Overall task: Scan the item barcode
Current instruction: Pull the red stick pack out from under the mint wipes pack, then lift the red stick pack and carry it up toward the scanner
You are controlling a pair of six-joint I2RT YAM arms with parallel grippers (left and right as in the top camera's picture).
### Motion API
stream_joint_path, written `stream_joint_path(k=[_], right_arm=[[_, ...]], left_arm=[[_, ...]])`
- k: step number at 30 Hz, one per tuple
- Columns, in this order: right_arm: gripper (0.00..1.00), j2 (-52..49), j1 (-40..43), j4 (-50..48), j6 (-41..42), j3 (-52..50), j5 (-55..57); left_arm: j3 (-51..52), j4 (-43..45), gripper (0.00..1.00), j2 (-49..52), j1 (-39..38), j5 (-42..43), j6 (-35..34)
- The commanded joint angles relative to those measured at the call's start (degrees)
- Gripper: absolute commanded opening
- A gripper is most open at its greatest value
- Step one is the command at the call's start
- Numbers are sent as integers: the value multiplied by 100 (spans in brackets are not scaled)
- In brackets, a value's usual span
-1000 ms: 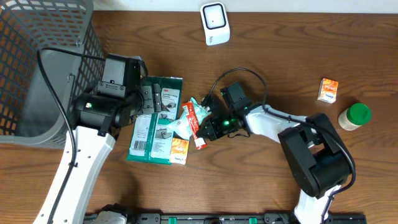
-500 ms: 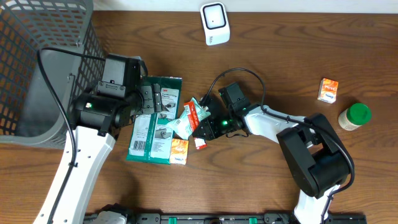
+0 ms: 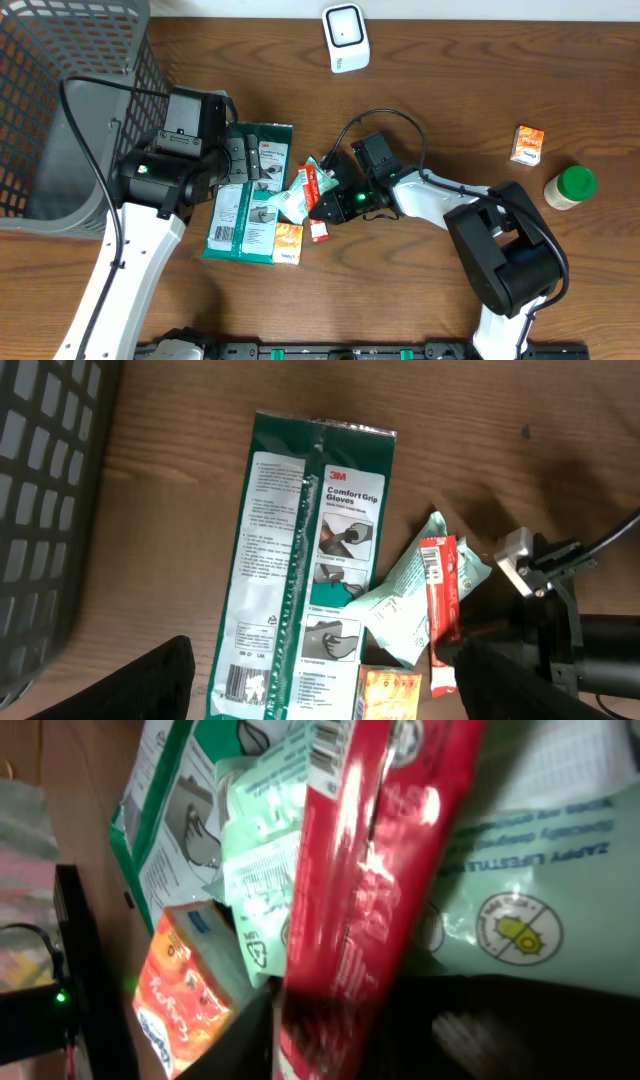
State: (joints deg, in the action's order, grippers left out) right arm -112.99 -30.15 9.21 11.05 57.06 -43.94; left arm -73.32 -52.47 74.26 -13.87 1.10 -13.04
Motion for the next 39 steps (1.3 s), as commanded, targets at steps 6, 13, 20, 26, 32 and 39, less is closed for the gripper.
stream_joint_path(k=[6, 13, 20, 26, 32, 39], right_arm=[[1, -61, -33, 0, -37, 26, 13], [1, -20, 140, 76, -39, 28, -562], [1, 260, 859, 267, -601, 28, -2872], [1, 697, 981, 949, -1008, 28, -3141], [1, 1231, 981, 1423, -1657, 28, -3136], [1, 1803, 944, 2376, -2756, 28, -3128]], left_arm=[[-74, -2, 84, 22, 31, -72, 79], [-74, -2, 84, 22, 31, -72, 79], [-74, -2, 84, 22, 31, -70, 79], [-74, -2, 84, 22, 31, -70, 79], [-74, -2, 84, 22, 31, -70, 79], [-74, -2, 84, 22, 31, -70, 79]])
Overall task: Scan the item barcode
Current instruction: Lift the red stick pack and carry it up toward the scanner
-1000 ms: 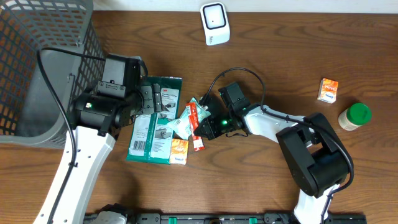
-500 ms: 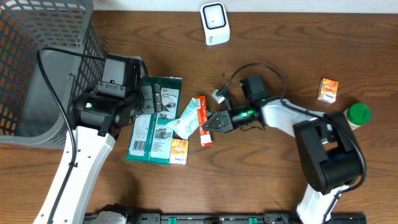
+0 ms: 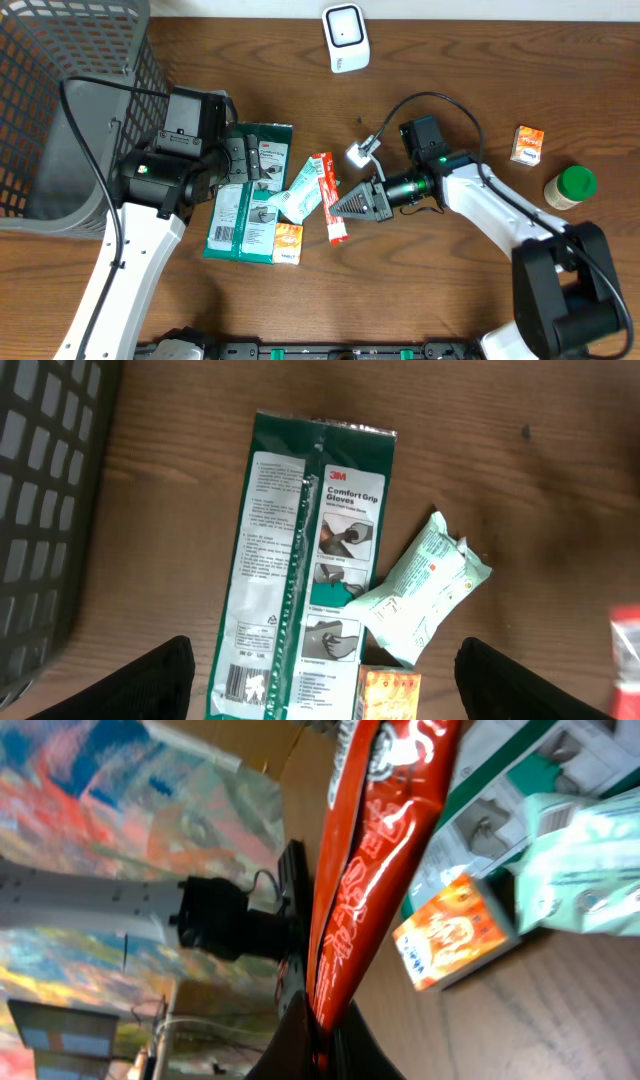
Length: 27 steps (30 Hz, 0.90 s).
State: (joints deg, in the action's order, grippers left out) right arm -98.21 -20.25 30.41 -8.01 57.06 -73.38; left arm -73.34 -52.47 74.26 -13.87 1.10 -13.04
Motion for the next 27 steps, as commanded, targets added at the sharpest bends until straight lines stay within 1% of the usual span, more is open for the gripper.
stream_joint_path(k=[1, 6, 11, 17, 19, 20, 23, 25, 27], right_arm=[[1, 409, -35, 376, -909, 28, -160], [1, 828, 17, 671, -922, 28, 157], [1, 918, 17, 750, -920, 28, 396], [1, 920, 76, 966, -658, 50, 1462], [1, 925, 111, 1290, -667, 177, 1993], [1, 925, 127, 1620, -743, 341, 2402], [1, 925, 146, 2721, -1213, 1051, 3062], [1, 925, 146, 3307, -1235, 1589, 3591], [1, 922, 146, 3744, -1062, 2131, 4179]], left_arm=[[-72, -2, 84, 22, 31, -70, 79], [-72, -2, 84, 22, 31, -70, 79], [-72, -2, 84, 22, 31, -72, 79], [-72, -2, 84, 22, 31, -70, 79], [-72, -2, 84, 22, 31, -70, 79], [-72, -2, 84, 22, 31, -70, 79], [-72, -2, 84, 22, 31, -70, 79], [-72, -2, 84, 22, 31, -72, 79], [-72, -2, 84, 22, 31, -70, 79]])
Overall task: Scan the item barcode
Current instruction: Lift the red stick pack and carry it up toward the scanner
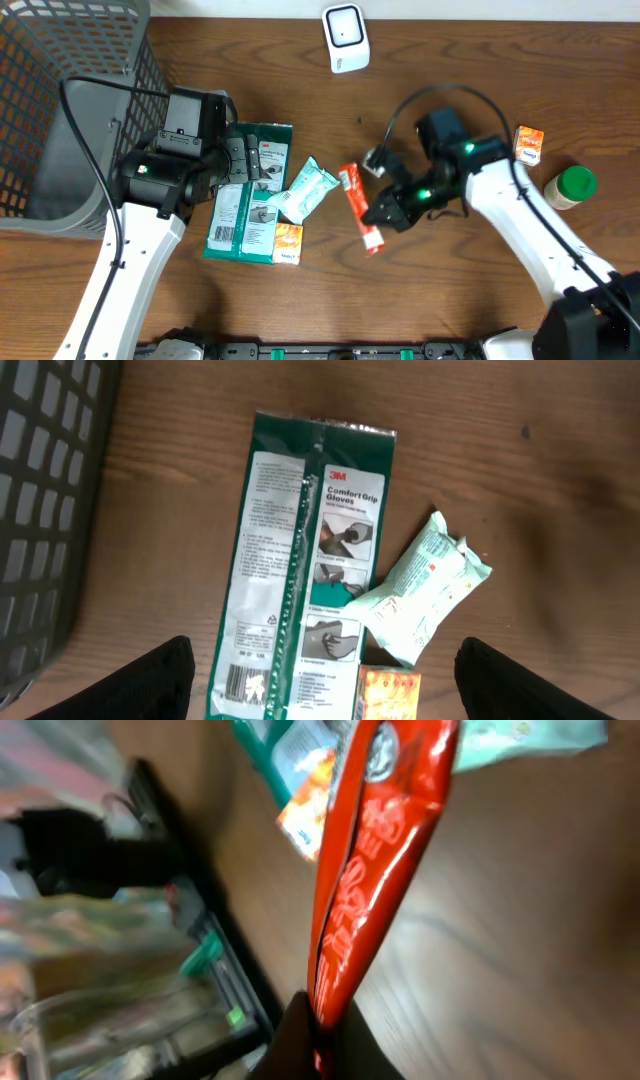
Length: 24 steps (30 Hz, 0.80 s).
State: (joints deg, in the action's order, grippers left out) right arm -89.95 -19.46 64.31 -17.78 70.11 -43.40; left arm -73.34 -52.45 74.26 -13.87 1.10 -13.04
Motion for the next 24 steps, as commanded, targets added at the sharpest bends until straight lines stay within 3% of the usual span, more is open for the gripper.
stream_joint_path(k=[1, 11, 17, 24], right_arm=[[1, 96, 63, 514, 28, 1078, 1447], [1, -168, 63, 1563, 592, 3991, 3386], [1, -1147, 63, 2601, 531, 6159, 4035], [1, -2444, 61, 2470, 94, 8013, 4693]], left_arm=[[-72, -4, 84, 22, 31, -70, 79], [-72, -4, 84, 22, 31, -70, 79], [-72, -4, 84, 22, 31, -70, 79], [-72, -4, 84, 22, 31, -72, 79]])
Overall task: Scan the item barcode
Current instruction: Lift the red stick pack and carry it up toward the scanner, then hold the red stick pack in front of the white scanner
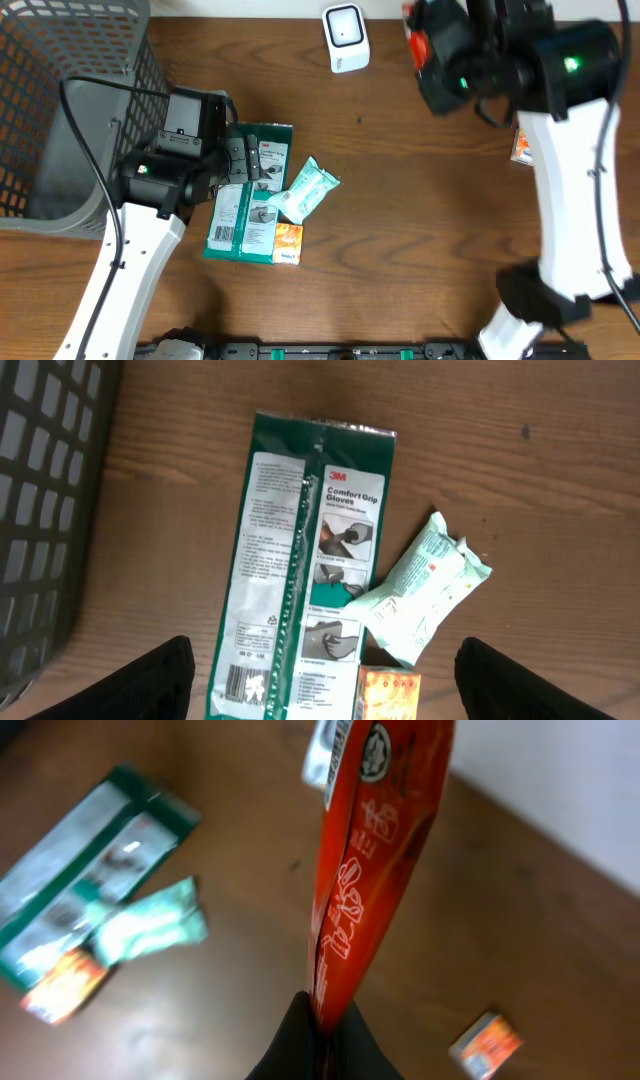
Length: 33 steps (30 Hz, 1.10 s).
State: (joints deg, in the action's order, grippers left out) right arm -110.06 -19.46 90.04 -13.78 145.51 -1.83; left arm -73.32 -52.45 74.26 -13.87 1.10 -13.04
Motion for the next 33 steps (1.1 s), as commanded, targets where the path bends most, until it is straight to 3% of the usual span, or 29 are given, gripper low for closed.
stream_joint_path(k=[1, 16, 33], right_arm=[[1, -538, 61, -269, -348, 520, 664], [1, -2400, -435, -2750, -1779, 511, 2625], [1, -4063, -485, -4057, -2874, 511, 3676]], left_arm=[[-74, -4, 84, 22, 31, -70, 79], [-74, -4, 84, 22, 31, -70, 79], [-74, -4, 84, 22, 31, -70, 79]])
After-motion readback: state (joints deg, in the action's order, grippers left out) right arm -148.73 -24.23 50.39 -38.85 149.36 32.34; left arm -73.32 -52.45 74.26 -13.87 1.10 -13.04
